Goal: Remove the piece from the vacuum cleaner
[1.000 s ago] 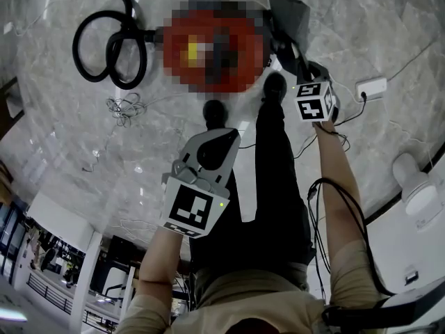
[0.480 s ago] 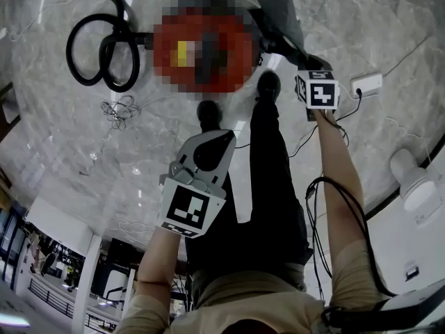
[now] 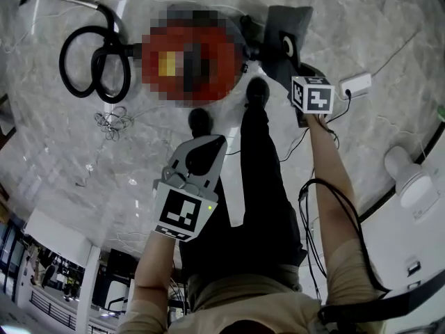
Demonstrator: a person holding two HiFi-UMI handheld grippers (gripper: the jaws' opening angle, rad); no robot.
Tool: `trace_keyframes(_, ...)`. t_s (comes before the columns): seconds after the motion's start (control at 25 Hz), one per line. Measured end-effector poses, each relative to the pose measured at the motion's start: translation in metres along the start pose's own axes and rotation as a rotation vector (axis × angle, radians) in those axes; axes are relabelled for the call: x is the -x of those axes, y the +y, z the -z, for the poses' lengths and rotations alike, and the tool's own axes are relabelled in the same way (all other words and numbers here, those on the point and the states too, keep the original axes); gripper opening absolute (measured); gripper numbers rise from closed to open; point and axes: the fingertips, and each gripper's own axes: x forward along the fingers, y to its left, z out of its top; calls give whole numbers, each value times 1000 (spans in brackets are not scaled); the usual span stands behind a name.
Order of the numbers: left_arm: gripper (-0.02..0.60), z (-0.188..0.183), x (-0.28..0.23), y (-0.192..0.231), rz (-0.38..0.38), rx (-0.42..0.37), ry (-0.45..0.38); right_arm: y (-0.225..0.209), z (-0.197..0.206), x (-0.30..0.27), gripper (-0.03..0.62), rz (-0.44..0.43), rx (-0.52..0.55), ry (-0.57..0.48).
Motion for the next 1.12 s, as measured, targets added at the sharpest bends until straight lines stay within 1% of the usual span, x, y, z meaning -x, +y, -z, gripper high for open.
trace_keyframes(0.08, 0, -3, 1, -1, 0, -5, -7, -8, -1, 8, 15, 5, -53, -10)
trace_keyframes(0.12, 0, -3, 4, -2, -1, -8, -7, -9, -1, 11, 15, -2, -96, -15)
trace_keyframes(0.2, 0, -3, 13, -4, -4, -18, -1, -7, 4, 14, 15, -33, -215, -22)
trace_keyframes(0.28, 0, -9, 19, -11, 2, -36, -6, -15, 9, 24, 15, -48, -327, -31)
trace_keyframes(0.36, 0, -18, 26, -17, 12, -57, -23, -24, 13, 37, 15, -51, -414, -44)
trace_keyframes(0.44, 0, -25, 38, -16, 2, -73, -39, -26, 15, 48, 17, -58, -478, -56)
trace_keyframes(0.52, 0, -30, 49, -12, -22, -82, -55, -25, 13, 59, 17, -57, -508, -63)
trace_keyframes(0.64, 0, -34, 65, -15, -37, -91, -67, -22, 17, 81, 17, -44, -510, -58)
trace_keyframes(0.72, 0, -39, 76, -19, -40, -118, -67, -17, 18, 97, 17, -40, -521, -66)
trace_keyframes(0.84, 0, -54, 100, -32, -47, -172, -76, -11, 18, 129, 17, -41, -567, -101)
trace_keyframes(1.0, 0, -70, 143, -55, -47, -215, -92, 3, 32, 182, 17, -46, -637, -126)
trace_keyframes(1.12, 0, -88, 173, -51, -83, -259, -131, 20, 10, 209, 17, -81, -639, -182)
